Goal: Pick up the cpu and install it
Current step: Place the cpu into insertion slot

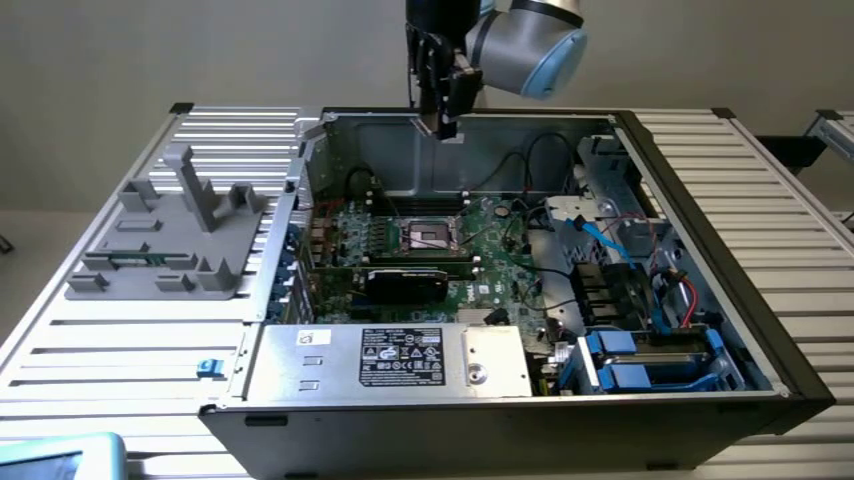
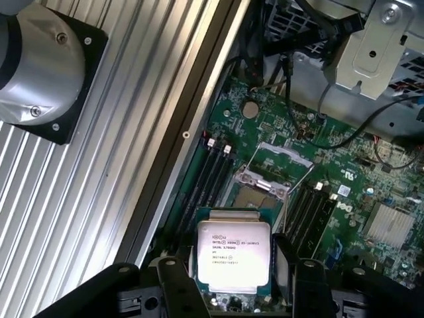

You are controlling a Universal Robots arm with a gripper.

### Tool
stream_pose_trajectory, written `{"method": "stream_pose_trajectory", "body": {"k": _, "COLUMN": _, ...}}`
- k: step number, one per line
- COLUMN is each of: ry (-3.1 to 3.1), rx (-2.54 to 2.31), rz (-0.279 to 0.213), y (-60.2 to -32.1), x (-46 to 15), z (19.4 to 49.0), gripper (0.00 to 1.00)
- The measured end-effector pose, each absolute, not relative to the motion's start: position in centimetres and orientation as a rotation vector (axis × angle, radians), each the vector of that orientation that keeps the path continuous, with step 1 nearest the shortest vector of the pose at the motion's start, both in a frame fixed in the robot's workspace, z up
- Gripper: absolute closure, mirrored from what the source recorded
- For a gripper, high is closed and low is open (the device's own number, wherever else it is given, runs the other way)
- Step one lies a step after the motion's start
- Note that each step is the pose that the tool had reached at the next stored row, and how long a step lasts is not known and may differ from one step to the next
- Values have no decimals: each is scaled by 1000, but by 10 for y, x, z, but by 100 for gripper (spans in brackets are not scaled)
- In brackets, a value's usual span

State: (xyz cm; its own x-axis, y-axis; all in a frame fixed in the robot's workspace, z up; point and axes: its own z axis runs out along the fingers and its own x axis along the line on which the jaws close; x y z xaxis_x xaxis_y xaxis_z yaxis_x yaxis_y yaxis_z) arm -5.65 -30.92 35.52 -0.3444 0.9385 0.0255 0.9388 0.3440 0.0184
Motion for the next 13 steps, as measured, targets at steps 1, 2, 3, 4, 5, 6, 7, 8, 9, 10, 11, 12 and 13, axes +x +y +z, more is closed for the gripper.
{"method": "stream_pose_trajectory", "body": {"k": 1, "ry": -2554, "rx": -1812, "rz": -47, "y": -309, "x": -57, "z": 355, "gripper": 44}}
{"method": "stream_pose_trajectory", "body": {"k": 2, "ry": -2542, "rx": -1830, "rz": -47, "y": -309, "x": -57, "z": 354, "gripper": 44}}
{"method": "stream_pose_trajectory", "body": {"k": 3, "ry": -2531, "rx": -1846, "rz": -48, "y": -309, "x": -57, "z": 354, "gripper": 44}}
{"method": "stream_pose_trajectory", "body": {"k": 4, "ry": -2521, "rx": -1860, "rz": -48, "y": -309, "x": -57, "z": 353, "gripper": 44}}
{"method": "stream_pose_trajectory", "body": {"k": 5, "ry": -2510, "rx": -1876, "rz": -49, "y": -309, "x": -57, "z": 353, "gripper": 44}}
{"method": "stream_pose_trajectory", "body": {"k": 6, "ry": -2500, "rx": -1890, "rz": -49, "y": -309, "x": -57, "z": 352, "gripper": 44}}
{"method": "stream_pose_trajectory", "body": {"k": 7, "ry": -2491, "rx": -1903, "rz": -50, "y": -309, "x": -57, "z": 352, "gripper": 44}}
{"method": "stream_pose_trajectory", "body": {"k": 8, "ry": -2482, "rx": -1915, "rz": -50, "y": -309, "x": -57, "z": 352, "gripper": 44}}
{"method": "stream_pose_trajectory", "body": {"k": 9, "ry": -2473, "rx": -1927, "rz": -51, "y": -309, "x": -57, "z": 351, "gripper": 44}}
{"method": "stream_pose_trajectory", "body": {"k": 10, "ry": -2464, "rx": -1939, "rz": -51, "y": -309, "x": -57, "z": 351, "gripper": 44}}
{"method": "stream_pose_trajectory", "body": {"k": 11, "ry": -2455, "rx": -1952, "rz": -51, "y": -309, "x": -57, "z": 350, "gripper": 44}}
{"method": "stream_pose_trajectory", "body": {"k": 12, "ry": -2445, "rx": -1966, "rz": -52, "y": -309, "x": -57, "z": 350, "gripper": 44}}
{"method": "stream_pose_trajectory", "body": {"k": 13, "ry": -2434, "rx": -1980, "rz": -52, "y": -309, "x": -57, "z": 349, "gripper": 44}}
